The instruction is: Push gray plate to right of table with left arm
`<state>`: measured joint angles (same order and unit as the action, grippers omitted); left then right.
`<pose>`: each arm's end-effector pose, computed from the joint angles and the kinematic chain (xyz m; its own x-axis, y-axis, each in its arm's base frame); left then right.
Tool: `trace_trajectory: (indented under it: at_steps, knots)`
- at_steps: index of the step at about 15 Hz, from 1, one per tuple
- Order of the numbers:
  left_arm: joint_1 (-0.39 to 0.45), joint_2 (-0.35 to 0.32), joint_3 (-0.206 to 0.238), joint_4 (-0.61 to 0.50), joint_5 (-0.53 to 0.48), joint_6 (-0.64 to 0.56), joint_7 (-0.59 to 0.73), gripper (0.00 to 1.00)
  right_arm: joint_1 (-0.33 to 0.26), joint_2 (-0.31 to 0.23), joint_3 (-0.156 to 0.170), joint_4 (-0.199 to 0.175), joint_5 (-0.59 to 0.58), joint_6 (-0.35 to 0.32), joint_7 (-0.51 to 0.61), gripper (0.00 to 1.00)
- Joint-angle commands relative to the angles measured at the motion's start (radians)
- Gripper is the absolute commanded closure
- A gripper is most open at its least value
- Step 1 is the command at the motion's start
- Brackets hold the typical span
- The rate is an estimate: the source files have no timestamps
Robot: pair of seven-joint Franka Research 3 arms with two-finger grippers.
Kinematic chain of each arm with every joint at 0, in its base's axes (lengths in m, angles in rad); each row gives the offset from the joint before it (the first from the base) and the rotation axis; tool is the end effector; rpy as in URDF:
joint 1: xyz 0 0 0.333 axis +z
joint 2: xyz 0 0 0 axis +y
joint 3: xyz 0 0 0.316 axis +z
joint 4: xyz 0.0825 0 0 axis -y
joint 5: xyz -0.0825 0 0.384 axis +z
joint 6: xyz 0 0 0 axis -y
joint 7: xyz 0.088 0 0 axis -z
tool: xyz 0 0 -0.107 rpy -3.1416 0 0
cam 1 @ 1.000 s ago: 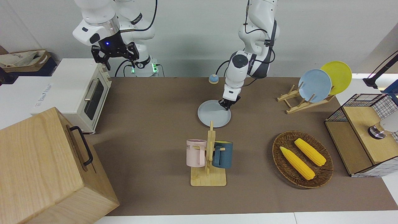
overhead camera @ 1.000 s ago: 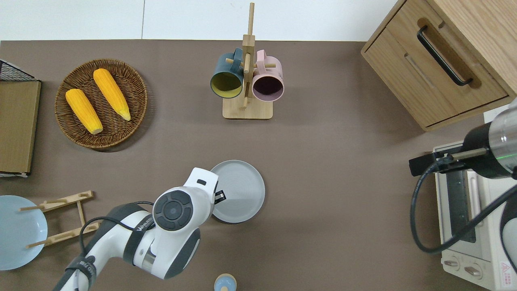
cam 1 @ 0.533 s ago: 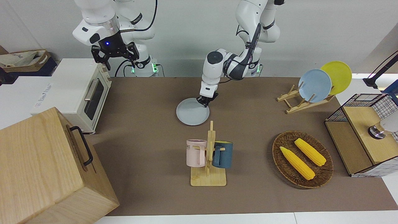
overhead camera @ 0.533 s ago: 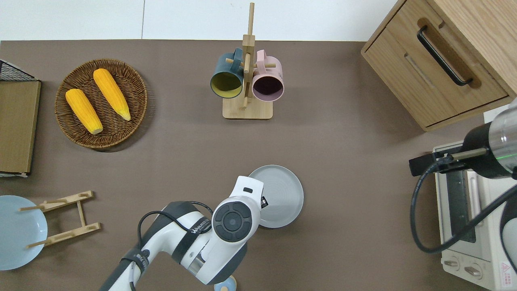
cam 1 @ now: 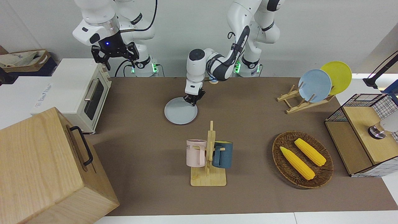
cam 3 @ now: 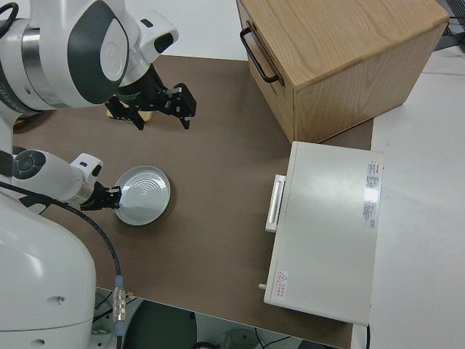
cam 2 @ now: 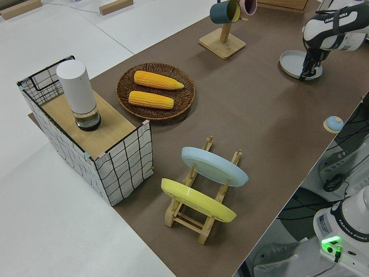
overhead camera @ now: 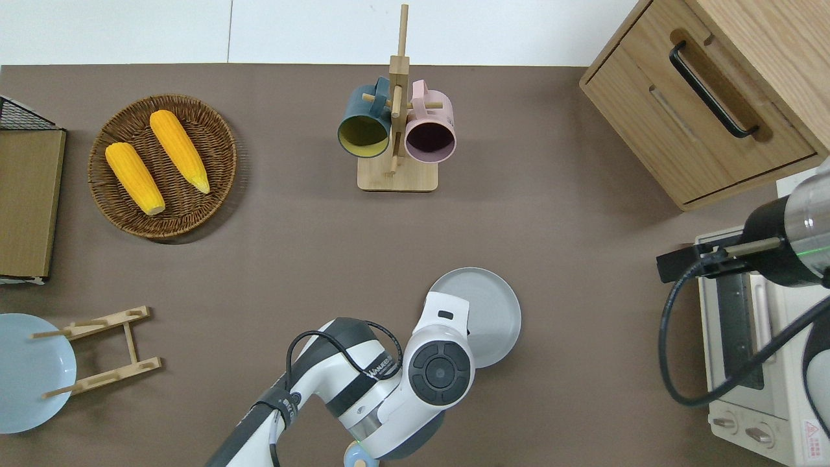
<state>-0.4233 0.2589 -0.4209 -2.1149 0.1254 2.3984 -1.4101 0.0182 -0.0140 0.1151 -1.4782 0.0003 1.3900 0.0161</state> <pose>0.3880 -0.4285 0.3062 0.8821 0.4710 -0.0070 0.4706 -0.8807 0.0534 0.5262 0.0711 0.6597 0.9904 0.1165 -0.0742 0.1170 -0.9931 0.0025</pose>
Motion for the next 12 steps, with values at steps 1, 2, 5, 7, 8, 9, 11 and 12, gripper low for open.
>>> trace_trajectory:
  at_steps: [1, 2, 5, 7, 8, 9, 11, 12]
  knots:
    - [-0.02, 0.033, 0.008, 0.058, 0.026, -0.054, -0.035, 1.0, -0.02, -0.003, 0.017, 0.009, 0.006, -0.016, 0.013, 0.017]
    - [-0.02, 0.033, 0.008, 0.059, 0.026, -0.058, -0.035, 1.0, -0.02, -0.003, 0.015, 0.009, 0.004, -0.016, 0.013, 0.017]
    - [-0.011, 0.031, 0.013, 0.059, 0.042, -0.085, 0.057, 0.33, -0.02, -0.003, 0.017, 0.009, 0.004, -0.016, 0.013, 0.017]
    - [-0.006, 0.023, 0.019, 0.062, 0.046, -0.14, 0.202, 0.05, -0.02, -0.003, 0.017, 0.009, 0.006, -0.016, 0.013, 0.017]
    - [-0.005, 0.022, 0.02, 0.082, 0.046, -0.169, 0.214, 0.0, -0.02, -0.003, 0.015, 0.009, 0.006, -0.016, 0.013, 0.017]
    - [-0.003, 0.022, 0.02, 0.099, 0.045, -0.201, 0.215, 0.0, -0.02, -0.003, 0.015, 0.009, 0.006, -0.016, 0.013, 0.017]
    - [0.004, 0.022, 0.02, 0.118, 0.043, -0.229, 0.218, 0.0, -0.02, -0.003, 0.015, 0.009, 0.006, -0.016, 0.013, 0.017]
    - [0.014, 0.019, 0.02, 0.121, 0.037, -0.24, 0.22, 0.0, -0.02, -0.003, 0.015, 0.009, 0.004, -0.016, 0.013, 0.017]
